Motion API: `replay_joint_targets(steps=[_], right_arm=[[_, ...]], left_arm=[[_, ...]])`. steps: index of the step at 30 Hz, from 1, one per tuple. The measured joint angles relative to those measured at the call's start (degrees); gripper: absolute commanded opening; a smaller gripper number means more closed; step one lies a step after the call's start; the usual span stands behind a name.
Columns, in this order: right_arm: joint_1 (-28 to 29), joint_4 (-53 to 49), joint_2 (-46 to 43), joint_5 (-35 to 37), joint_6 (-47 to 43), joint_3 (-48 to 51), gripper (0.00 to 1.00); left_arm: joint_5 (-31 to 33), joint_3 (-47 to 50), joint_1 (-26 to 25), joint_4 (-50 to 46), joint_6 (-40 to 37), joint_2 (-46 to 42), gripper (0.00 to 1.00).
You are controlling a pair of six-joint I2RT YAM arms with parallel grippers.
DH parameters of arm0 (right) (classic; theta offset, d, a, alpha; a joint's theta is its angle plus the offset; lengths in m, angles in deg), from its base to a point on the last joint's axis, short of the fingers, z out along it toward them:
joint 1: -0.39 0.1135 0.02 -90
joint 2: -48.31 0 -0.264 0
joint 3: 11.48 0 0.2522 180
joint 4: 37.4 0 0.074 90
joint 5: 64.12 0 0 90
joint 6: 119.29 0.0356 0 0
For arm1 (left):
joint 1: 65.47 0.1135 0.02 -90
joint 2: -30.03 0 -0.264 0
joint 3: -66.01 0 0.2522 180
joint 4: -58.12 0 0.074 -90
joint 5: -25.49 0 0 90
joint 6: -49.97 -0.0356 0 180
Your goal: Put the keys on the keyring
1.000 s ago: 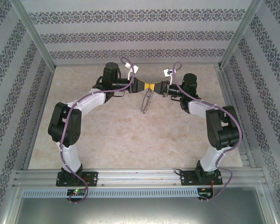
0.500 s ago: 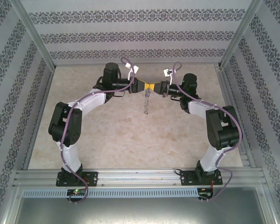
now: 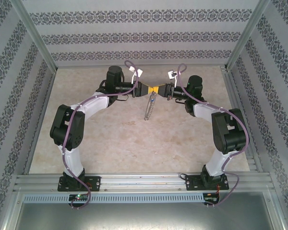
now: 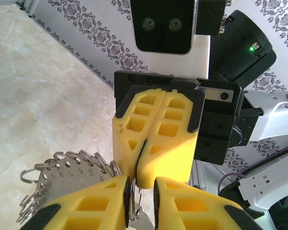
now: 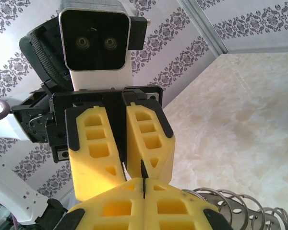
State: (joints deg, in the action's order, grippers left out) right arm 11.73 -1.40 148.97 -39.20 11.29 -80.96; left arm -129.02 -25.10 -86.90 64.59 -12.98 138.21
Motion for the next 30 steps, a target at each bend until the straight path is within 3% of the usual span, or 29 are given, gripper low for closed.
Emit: replay_joint_targets(steps=[14, 21, 30], right_arm=[[-0.35, 1.31, -0.02, -0.22, 0.0, 1.05, 0.0], [-0.35, 1.31, -0.35, 0.07, 0.02, 1.64, 0.0], [-1.11, 1.33, -1.09, 2.38, 1.18, 2.56, 0.36]], left_arm=[[-0.24, 0.2, -0.11, 2.29, 1.64, 0.87, 0.0], [-0.2, 1.11, -0.22, 3.91, 2.14, 0.9, 0.0], [0.04, 2.75, -0.28, 6.29, 2.05, 0.85, 0.0]])
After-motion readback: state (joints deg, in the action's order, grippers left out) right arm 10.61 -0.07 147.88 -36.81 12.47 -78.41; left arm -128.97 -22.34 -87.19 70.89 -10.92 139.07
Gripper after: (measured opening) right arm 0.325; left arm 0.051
